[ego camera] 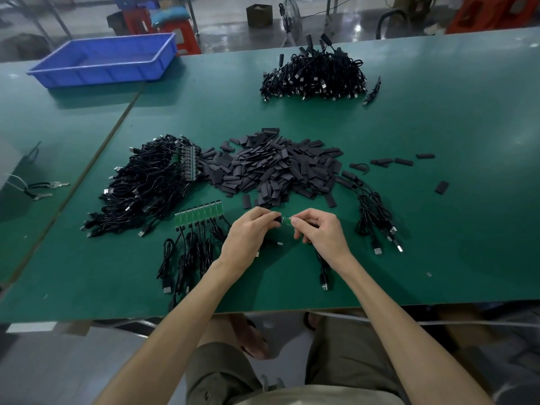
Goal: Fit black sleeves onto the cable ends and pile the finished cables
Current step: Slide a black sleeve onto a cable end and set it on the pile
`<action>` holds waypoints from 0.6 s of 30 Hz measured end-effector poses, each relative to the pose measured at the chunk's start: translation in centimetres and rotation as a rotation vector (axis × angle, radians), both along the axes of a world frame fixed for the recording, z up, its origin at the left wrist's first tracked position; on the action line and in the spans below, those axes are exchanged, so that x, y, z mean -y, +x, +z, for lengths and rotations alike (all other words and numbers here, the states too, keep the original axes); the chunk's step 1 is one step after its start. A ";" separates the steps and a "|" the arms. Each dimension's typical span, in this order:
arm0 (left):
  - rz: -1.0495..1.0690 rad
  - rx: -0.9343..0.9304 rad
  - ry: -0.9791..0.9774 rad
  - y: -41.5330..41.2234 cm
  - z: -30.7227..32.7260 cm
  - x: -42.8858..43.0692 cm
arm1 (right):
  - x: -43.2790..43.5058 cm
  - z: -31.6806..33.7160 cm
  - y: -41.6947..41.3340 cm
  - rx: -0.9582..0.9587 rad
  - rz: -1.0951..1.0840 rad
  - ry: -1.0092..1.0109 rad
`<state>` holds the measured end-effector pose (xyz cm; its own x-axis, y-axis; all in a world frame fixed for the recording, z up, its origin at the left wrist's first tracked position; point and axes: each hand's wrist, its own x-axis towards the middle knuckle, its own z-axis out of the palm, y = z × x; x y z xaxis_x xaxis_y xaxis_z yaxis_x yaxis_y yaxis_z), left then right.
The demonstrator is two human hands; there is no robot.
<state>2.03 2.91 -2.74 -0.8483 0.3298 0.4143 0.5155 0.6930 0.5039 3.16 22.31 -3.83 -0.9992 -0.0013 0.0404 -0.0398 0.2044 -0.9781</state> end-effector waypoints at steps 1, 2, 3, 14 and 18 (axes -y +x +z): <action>-0.027 -0.018 -0.038 0.1 0.0 0.1 | -0.1 0.0 0.0 0.006 0.011 0.000; -0.052 -0.038 -0.072 0.1 0.1 0.1 | -0.2 0.1 -0.1 0.012 0.023 0.000; -0.069 -0.058 -0.095 0.1 0.2 0.2 | -0.2 0.1 -0.2 0.018 0.033 -0.001; -0.115 -0.104 -0.143 0.0 -0.4 0.7 | -0.7 -0.2 -0.6 0.034 0.085 0.019; -0.132 -0.114 -0.151 -0.1 -0.5 0.7 | -0.9 -0.3 -0.7 0.041 0.105 0.032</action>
<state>1.94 2.23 -3.24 -0.7441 0.5004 0.4427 0.6546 0.6786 0.3333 2.50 23.20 -4.13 -0.9943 -0.1062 -0.0020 -0.0229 0.2328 -0.9723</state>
